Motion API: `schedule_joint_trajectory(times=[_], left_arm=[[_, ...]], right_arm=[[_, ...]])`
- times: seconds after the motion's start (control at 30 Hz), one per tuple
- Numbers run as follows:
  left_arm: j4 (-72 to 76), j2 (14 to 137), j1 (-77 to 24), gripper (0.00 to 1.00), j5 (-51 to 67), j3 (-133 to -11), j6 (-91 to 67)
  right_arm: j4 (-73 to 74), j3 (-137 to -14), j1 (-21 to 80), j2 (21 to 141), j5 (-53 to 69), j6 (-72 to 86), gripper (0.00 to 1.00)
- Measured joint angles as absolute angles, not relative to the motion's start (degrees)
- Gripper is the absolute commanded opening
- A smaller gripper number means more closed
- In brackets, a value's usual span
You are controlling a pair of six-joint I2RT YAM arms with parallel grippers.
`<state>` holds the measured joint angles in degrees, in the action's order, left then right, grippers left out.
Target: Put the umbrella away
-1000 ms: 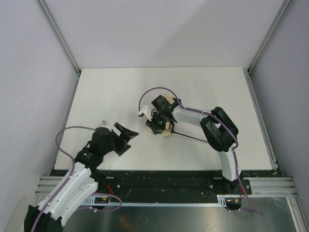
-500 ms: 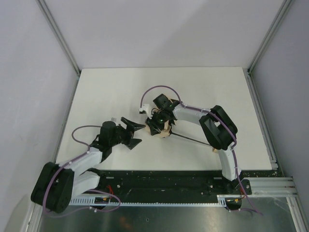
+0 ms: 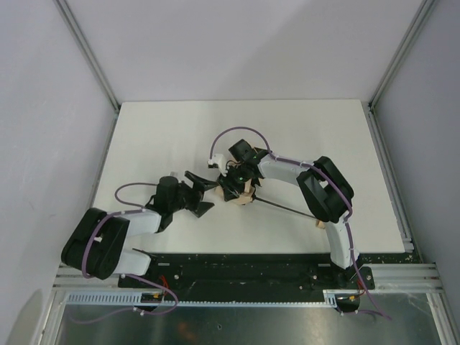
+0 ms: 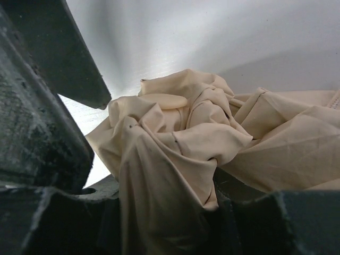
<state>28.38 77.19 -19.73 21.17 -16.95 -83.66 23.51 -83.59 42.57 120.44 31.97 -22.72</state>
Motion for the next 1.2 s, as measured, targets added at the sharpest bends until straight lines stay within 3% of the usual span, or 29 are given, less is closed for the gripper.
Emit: schedule_joint_trajectory(times=[0.37,0.5,0.67,0.87,1.0,1.2], left_arm=[[38.24,89.27,-20.88,0.93,19.73,-21.47,-82.15],[41.52,92.77,-21.41,0.74,19.46,-22.79,-82.50],[45.08,95.15,-22.06,0.40,18.59,-23.70,-82.50],[47.20,98.63,-22.17,0.08,19.64,-25.34,-82.02],[47.24,99.07,-21.96,0.00,20.56,-25.69,-80.95],[45.47,98.98,-21.71,0.00,21.45,-26.48,-79.22]], right_arm=[[23.05,-83.37,42.41,120.42,32.42,-22.44,0.00],[22.79,-83.20,42.35,120.31,32.58,-22.28,0.00],[22.41,-82.85,42.35,120.03,31.94,-21.78,0.00],[22.46,-82.37,42.68,119.22,28.69,-21.76,0.00],[22.39,-82.08,43.05,118.78,26.89,-21.34,0.01],[21.65,-81.10,44.12,117.54,22.59,-19.20,0.57]])
